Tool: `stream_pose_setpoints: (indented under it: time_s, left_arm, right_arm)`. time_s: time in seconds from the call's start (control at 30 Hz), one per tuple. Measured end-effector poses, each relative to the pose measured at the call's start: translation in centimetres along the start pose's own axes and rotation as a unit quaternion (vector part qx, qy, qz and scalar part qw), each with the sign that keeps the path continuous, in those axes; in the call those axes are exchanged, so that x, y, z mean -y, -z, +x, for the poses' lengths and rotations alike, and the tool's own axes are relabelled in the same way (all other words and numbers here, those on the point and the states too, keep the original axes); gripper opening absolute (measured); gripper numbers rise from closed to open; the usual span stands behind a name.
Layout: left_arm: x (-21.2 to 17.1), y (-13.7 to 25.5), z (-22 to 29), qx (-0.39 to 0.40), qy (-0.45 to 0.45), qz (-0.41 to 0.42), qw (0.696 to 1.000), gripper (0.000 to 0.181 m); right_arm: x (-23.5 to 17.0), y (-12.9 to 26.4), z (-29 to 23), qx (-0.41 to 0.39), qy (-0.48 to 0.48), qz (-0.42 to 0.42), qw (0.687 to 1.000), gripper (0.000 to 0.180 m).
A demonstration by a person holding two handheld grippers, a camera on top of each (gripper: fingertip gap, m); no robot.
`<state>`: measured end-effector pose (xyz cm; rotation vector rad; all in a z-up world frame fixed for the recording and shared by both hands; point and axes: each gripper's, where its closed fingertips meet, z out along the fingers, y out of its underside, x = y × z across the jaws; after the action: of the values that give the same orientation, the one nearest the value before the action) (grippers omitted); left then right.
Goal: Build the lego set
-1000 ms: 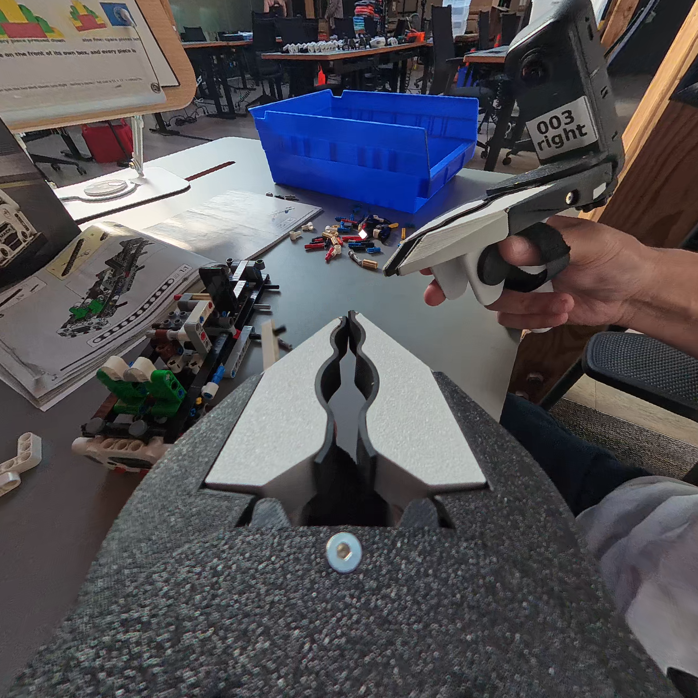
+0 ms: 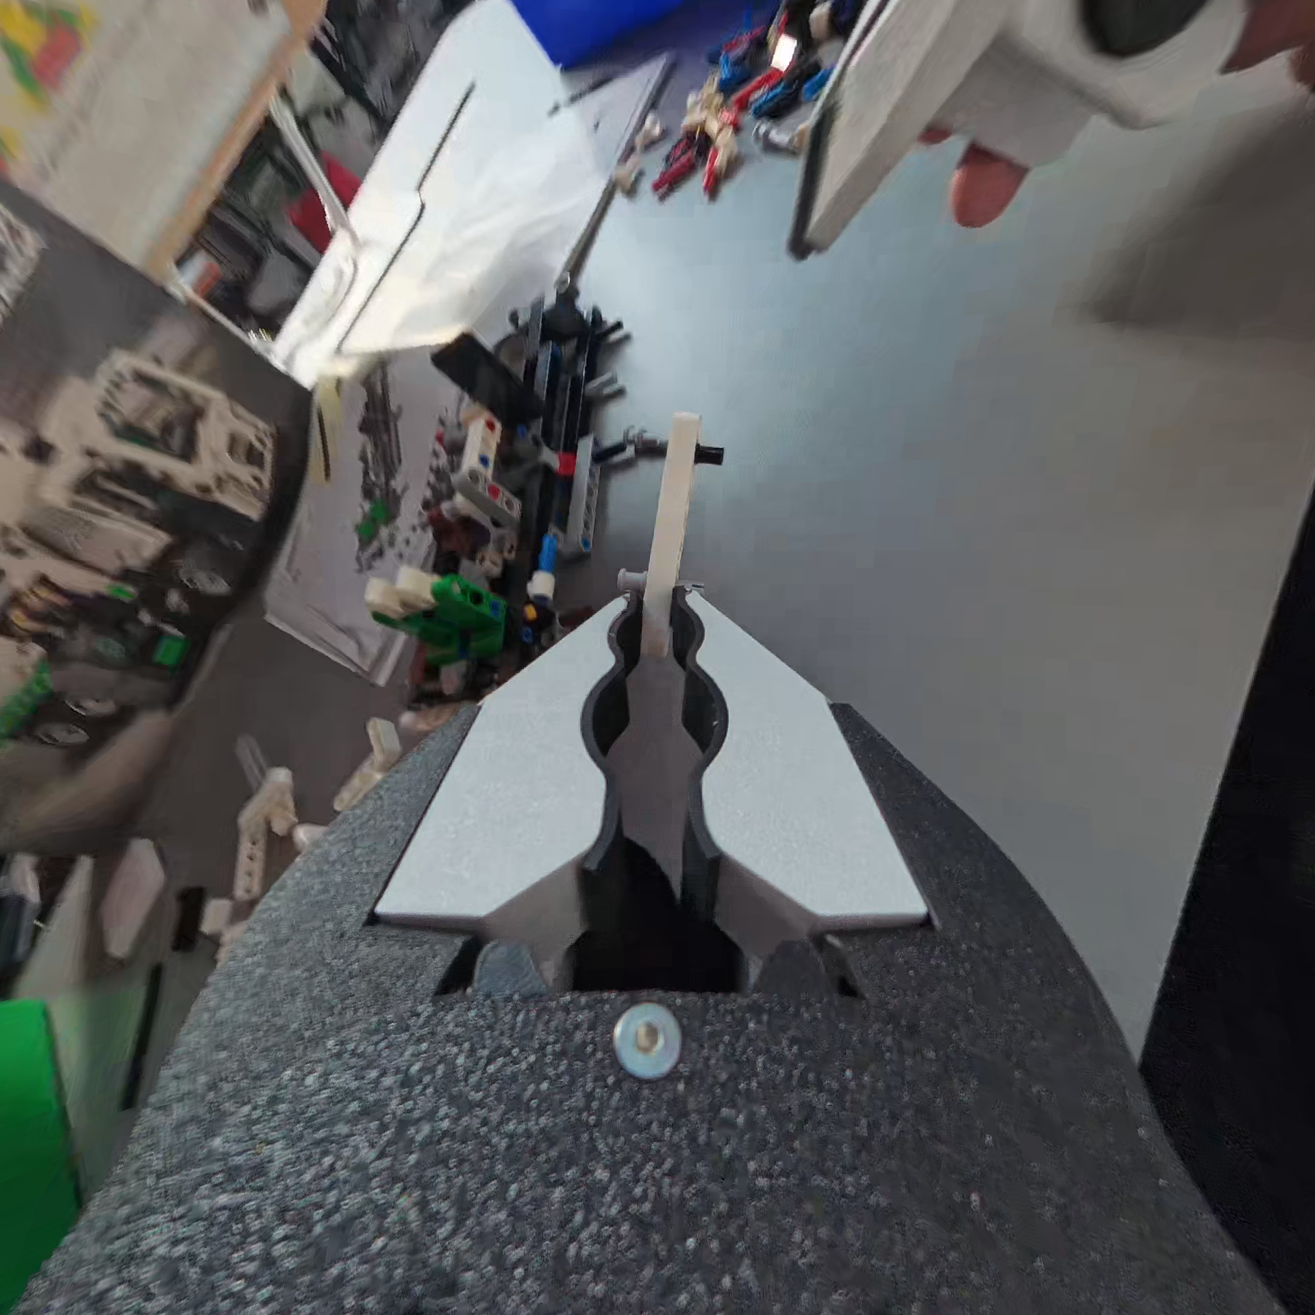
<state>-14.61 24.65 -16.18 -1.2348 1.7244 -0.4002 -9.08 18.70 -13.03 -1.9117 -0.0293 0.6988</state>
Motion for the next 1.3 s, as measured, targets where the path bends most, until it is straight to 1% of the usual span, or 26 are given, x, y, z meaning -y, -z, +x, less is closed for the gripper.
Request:
stream_pose_setpoints:
  time_s: [0.03,0.1,0.17,0.2,0.27,0.33,0.4,0.43,0.47,0.5,0.6,0.63,0.7,0.73,0.77,0.8,0.87,0.93,1.03,1.13,1.23,1.3]
  left_arm:
    - [1.3,0.7,-0.1,0.023,-0.056,0.035,0.998,0.006]
    - [3.6,2.1,-0.4,0.074,-0.164,0.088,0.98,0.005]
    - [5.3,3.3,-0.1,0.092,-0.232,0.134,0.959,0.005]
    - [5.7,3.7,-0.1,0.098,-0.251,0.146,0.952,0.005]
    - [6.5,4.4,0.0,0.106,-0.273,0.172,0.941,0.005]
    - [6.5,4.4,0.4,0.097,-0.286,0.174,0.937,0.005]
    - [6.4,4.4,1.0,0.091,-0.304,0.182,0.931,0.005]
    - [6.5,4.5,1.0,0.095,-0.305,0.187,0.929,0.005]
    - [6.6,4.6,1.0,0.096,-0.301,0.192,0.929,0.005]
    - [6.6,4.5,1.1,0.09,-0.296,0.189,0.932,0.005]
    - [6.7,4.5,1.0,0.073,-0.273,0.199,0.938,0.005]
    - [6.8,4.6,1.0,0.049,-0.247,0.205,0.946,0.005]
    - [6.8,4.7,0.7,-0.01,-0.176,0.205,0.963,0.024]
    - [7.0,5.0,0.6,-0.046,-0.138,0.213,0.966,0.025]
    - [7.2,5.2,0.8,-0.091,-0.099,0.221,0.966,0.035]
    - [7.5,5.4,1.1,-0.138,-0.064,0.224,0.963,0.04]
    - [8.0,5.5,1.9,-0.213,-0.028,0.232,0.949,0.038]
    - [8.5,5.5,2.9,-0.252,-0.036,0.241,0.937,0.029]
    - [8.8,4.6,4.1,-0.273,-0.074,0.238,0.929,0.02]
    - [9.4,4.5,4.7,-0.293,-0.082,0.26,0.916,0.007]
    - [9.8,4.3,4.8,-0.304,-0.075,0.28,0.908,0.006]
    - [9.8,4.0,4.7,-0.305,-0.068,0.284,0.907,0.006]
  right_arm:
    - [0.1,-0.2,-0.2,0.011,-0.002,-0.002,1.0,0.02]
    - [0.6,-0.7,-1.4,0.057,-0.012,0.001,0.998,0.028]
    - [1.2,-0.8,-2.7,0.098,-0.017,0.01,0.995,0.029]
    - [1.2,-0.9,-3.1,0.107,-0.015,0.008,0.994,0.029]
    - [0.8,-1.0,-3.3,0.102,0.008,-0.005,0.995,0.022]
    - [1.5,-0.6,-3.8,0.096,0.032,0.024,0.995,0.018]
    - [1.8,-0.2,-4.5,0.112,0.037,0.034,0.992,0.021]
    - [1.5,-0.2,-4.4,0.11,0.038,0.025,0.993,0.02]
    - [1.2,-0.3,-4.2,0.102,0.044,0.016,0.994,0.013]
    - [1.1,-0.2,-4.2,0.098,0.055,0.017,0.993,0.01]
    - [1.5,0.2,-5.2,0.11,0.096,0.027,0.989,0.006]
    - [1.6,0.3,-5.2,0.102,0.125,0.031,0.986,0.006]
    - [1.8,0.7,-5.2,0.088,0.182,0.042,0.978,0.006]
    - [2.1,1.1,-5.5,0.093,0.206,0.059,0.972,0.006]
    - [2.3,1.5,-6.0,0.105,0.227,0.074,0.965,0.006]
    - [2.3,1.8,-6.5,0.119,0.239,0.082,0.96,0.006]
    - [2.3,1.8,-6.6,0.123,0.246,0.082,0.958,0.006]
    - [2.0,1.7,-6.7,0.129,0.255,0.075,0.955,0.006]
    - [1.7,1.7,-7.5,0.152,0.263,0.076,0.95,0.007]
    - [1.1,1.4,-7.1,0.143,0.276,0.058,0.949,0.006]
    - [1.1,1.5,-6.8,0.139,0.274,0.063,0.949,0.006]
    - [1.0,1.3,-6.2,0.129,0.26,0.056,0.955,0.007]
